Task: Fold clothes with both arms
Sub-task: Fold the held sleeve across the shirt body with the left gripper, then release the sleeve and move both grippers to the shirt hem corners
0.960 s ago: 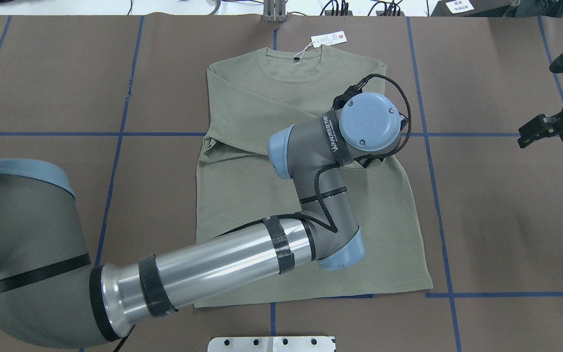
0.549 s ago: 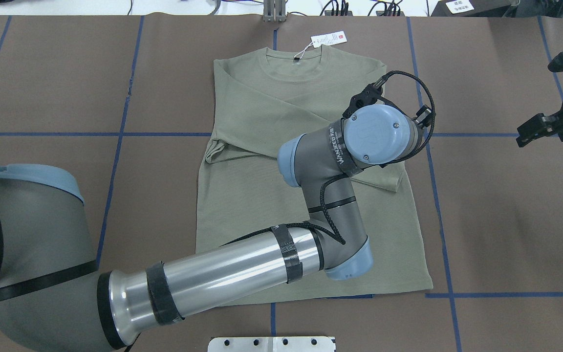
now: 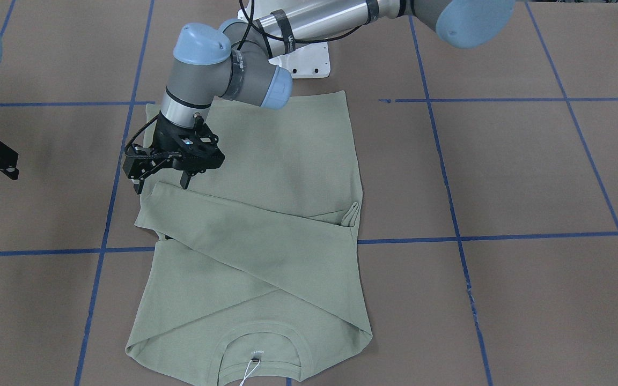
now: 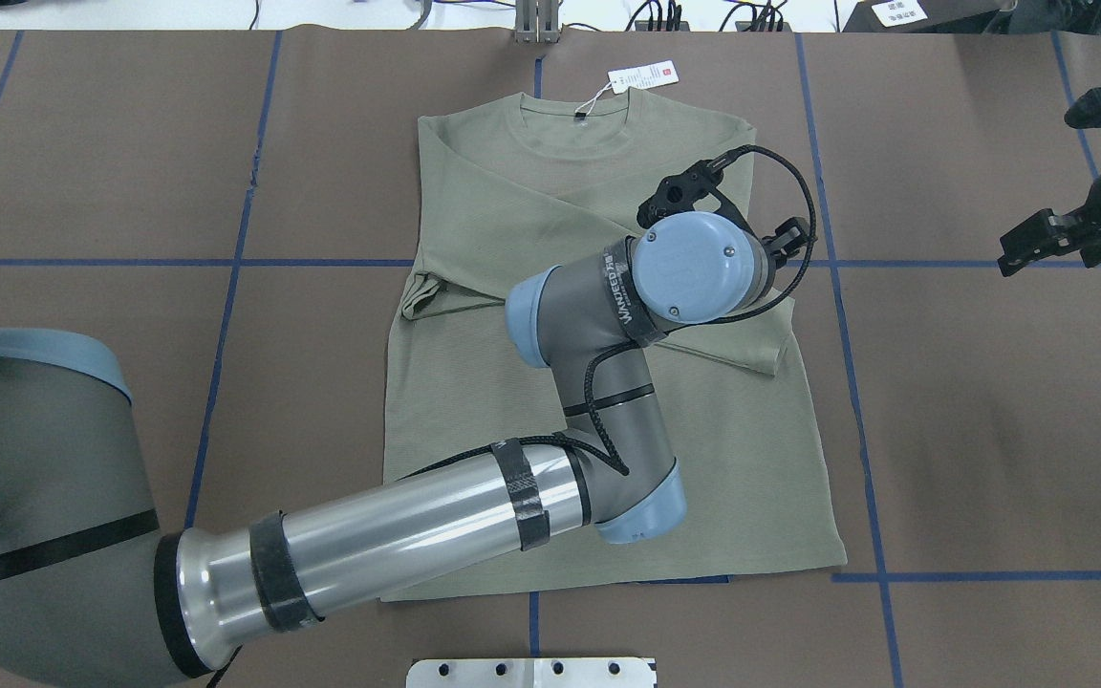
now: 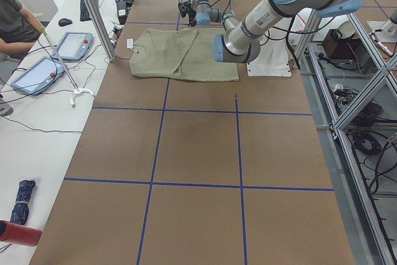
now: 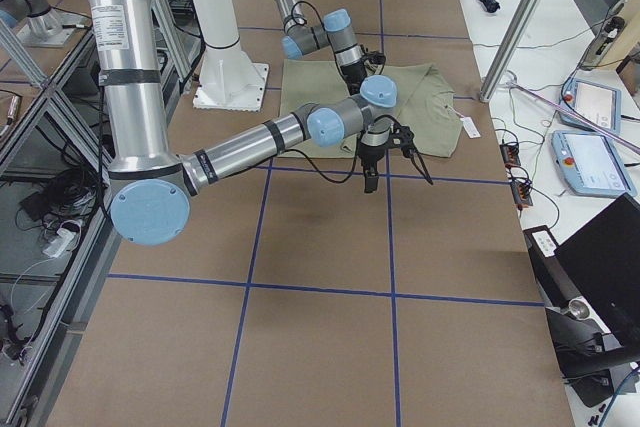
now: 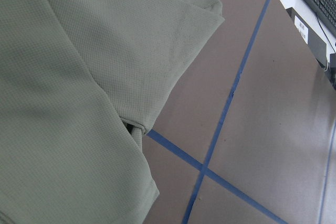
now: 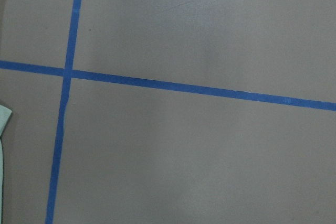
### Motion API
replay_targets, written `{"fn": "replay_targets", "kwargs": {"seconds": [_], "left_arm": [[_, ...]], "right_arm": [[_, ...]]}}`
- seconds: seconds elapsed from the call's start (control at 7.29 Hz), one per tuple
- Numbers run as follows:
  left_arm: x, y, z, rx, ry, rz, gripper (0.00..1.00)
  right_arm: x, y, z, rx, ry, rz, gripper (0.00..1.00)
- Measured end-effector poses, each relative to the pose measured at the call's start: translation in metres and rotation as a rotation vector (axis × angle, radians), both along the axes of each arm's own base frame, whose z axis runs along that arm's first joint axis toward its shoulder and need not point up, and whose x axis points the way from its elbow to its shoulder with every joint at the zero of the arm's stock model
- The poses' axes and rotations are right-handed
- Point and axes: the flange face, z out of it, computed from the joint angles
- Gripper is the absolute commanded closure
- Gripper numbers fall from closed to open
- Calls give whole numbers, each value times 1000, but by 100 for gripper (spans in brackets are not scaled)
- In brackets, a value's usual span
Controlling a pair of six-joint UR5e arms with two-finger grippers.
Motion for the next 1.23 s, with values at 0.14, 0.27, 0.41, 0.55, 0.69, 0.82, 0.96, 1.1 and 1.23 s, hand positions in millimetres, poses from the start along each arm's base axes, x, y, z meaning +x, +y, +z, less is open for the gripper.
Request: {"fn": "replay_targets", "kwargs": {"seconds": [0.14, 0.27, 0.41, 0.55, 0.69, 0.82, 0.96, 1.1, 1.23], "left_arm": [[-34, -2, 31, 35, -49, 40, 0], [-74, 2, 61, 75, -107, 77, 0], [-117, 16, 85, 127, -172, 114, 0], [-162, 35, 108, 185, -232, 148, 0], [-202, 55, 129, 233, -276, 178, 0], [-235, 74, 149, 262, -302, 205, 0], [-256, 87, 164, 272, -313, 227, 0], [-269, 97, 174, 274, -317, 240, 0], [-276, 104, 182, 269, -319, 249, 0]], "right_arm": [[-14, 3, -9, -12, -29, 41, 0], [-34, 10, -18, -26, -69, 79, 0], [-58, 23, -26, -41, -104, 105, 0], [-83, 48, -30, -53, -125, 124, 0], [-103, 79, -30, -64, -147, 141, 0], [-122, 113, -30, -75, -165, 149, 0], [-146, 150, -33, -76, -161, 152, 0], [-173, 187, -38, -75, -152, 152, 0], [-201, 221, -39, -74, -138, 137, 0]]}}
